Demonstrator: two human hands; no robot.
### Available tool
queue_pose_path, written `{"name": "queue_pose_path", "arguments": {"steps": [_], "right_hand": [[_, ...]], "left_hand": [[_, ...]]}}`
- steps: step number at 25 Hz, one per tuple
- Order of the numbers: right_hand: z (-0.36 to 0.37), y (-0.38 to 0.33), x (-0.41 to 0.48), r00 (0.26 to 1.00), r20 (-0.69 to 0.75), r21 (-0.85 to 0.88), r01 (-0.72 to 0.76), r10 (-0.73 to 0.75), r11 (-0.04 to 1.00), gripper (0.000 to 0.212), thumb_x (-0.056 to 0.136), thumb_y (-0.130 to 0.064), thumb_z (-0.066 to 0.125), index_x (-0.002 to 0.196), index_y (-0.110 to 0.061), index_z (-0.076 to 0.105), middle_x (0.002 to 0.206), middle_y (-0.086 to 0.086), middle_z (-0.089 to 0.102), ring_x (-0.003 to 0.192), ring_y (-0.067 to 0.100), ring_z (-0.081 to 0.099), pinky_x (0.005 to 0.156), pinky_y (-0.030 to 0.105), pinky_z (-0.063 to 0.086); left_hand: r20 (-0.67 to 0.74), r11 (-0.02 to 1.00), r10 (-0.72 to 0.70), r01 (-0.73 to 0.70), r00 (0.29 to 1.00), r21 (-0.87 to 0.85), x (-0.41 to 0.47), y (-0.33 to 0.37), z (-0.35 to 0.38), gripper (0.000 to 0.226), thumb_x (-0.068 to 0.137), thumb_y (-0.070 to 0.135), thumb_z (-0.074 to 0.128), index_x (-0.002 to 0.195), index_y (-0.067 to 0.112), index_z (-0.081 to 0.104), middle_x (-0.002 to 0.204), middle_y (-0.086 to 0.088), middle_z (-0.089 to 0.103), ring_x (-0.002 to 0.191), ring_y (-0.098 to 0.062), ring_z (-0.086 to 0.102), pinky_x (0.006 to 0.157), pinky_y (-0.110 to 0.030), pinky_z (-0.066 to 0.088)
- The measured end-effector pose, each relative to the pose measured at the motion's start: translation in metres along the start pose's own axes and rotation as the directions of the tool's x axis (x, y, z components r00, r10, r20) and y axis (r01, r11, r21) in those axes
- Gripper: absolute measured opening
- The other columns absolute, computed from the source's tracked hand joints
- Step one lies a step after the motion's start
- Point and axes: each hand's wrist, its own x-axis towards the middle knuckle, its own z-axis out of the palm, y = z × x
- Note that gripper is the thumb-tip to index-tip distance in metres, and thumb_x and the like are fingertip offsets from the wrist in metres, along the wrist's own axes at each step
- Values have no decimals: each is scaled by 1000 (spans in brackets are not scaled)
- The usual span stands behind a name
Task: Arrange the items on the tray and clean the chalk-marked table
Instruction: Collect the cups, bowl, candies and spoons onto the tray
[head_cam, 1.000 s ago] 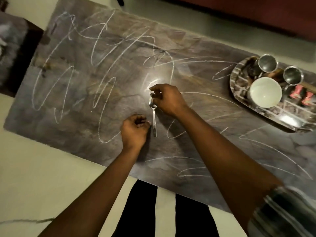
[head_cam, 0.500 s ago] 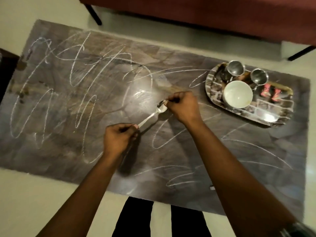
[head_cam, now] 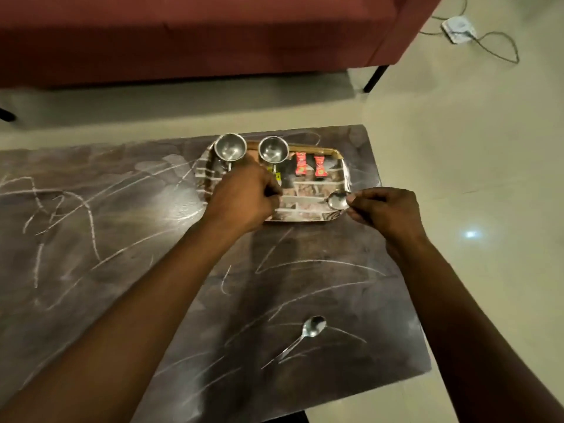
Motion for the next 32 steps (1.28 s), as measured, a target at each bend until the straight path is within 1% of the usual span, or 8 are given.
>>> {"name": "queue_pose_path", "arguments": {"steps": [3, 6, 11, 18, 21, 24, 27, 32], "right_hand": [[-17, 4, 40, 1000, -14, 34, -22, 23, 999, 7, 82, 4, 86, 85, 2, 80, 90, 23, 78, 74, 24, 79, 68, 25, 64], [-15, 16, 74, 998, -5, 0, -63, 63, 998, 5, 82, 8, 83, 84, 5, 79, 91, 26, 78, 75, 30, 79, 68, 30, 66], [2, 28, 108, 994, 31, -172, -96, 102, 981, 16, 82, 4, 83, 73, -9, 81, 76, 16, 79, 73, 31, 81, 77, 44, 68], [15, 23, 116, 996, 59, -235, -58, 74, 970, 18, 85, 4, 83, 73, -9, 78, 75, 15, 78, 64, 23, 80, 65, 33, 68], [16, 23, 116, 998, 65, -329, 3, 19, 944, 20, 86, -4, 84, 72, -16, 77, 58, -3, 74, 49, 5, 72, 51, 16, 59], [17, 24, 115, 994, 77, -455, 101, -74, 885, 6, 84, -15, 87, 82, -17, 83, 56, -16, 67, 53, -1, 66, 50, 7, 47], [18, 25, 115, 984, 98, -513, 178, -148, 840, 6, 84, -17, 88, 87, -13, 85, 69, -11, 70, 61, -5, 62, 57, 10, 45], [19, 27, 112, 974, 83, -531, 221, -210, 818, 4, 83, -16, 87, 82, -13, 83, 65, -14, 66, 62, -2, 64, 64, 22, 57]], "left_hand": [[64, 949, 97, -112, 993, 294, 55, 28, 27, 22, 90, 21, 70, 106, 26, 85, 108, -1, 82, 102, -25, 75, 87, -39, 60], [142, 884, 92, -146, 986, 445, 79, 33, 56, 25, 91, 17, 68, 110, 23, 82, 112, -8, 80, 106, -30, 74, 86, -40, 59], [245, 744, 67, -212, 967, 633, 87, 24, 82, 20, 88, 7, 69, 103, 16, 80, 102, -14, 79, 94, -35, 75, 75, -37, 56], [258, 672, 25, -207, 966, 711, 97, 26, 84, 24, 79, -3, 70, 98, 10, 76, 96, -17, 77, 91, -39, 75, 65, -37, 43], [248, 685, 25, -197, 969, 702, 100, 25, 84, 27, 80, -6, 68, 101, 9, 76, 99, -18, 76, 93, -40, 75, 67, -37, 43], [234, 708, 25, -182, 972, 683, 102, 23, 84, 29, 78, -9, 67, 101, 7, 76, 99, -20, 76, 93, -41, 75, 67, -37, 41], [236, 707, 35, -191, 971, 681, 102, 20, 86, 30, 78, -9, 66, 102, 6, 76, 100, -21, 76, 94, -42, 75, 67, -37, 40], [241, 710, 36, -195, 970, 677, 99, 19, 86, 32, 81, -9, 67, 111, 3, 72, 103, -22, 75, 95, -41, 75, 67, -37, 41]]}}
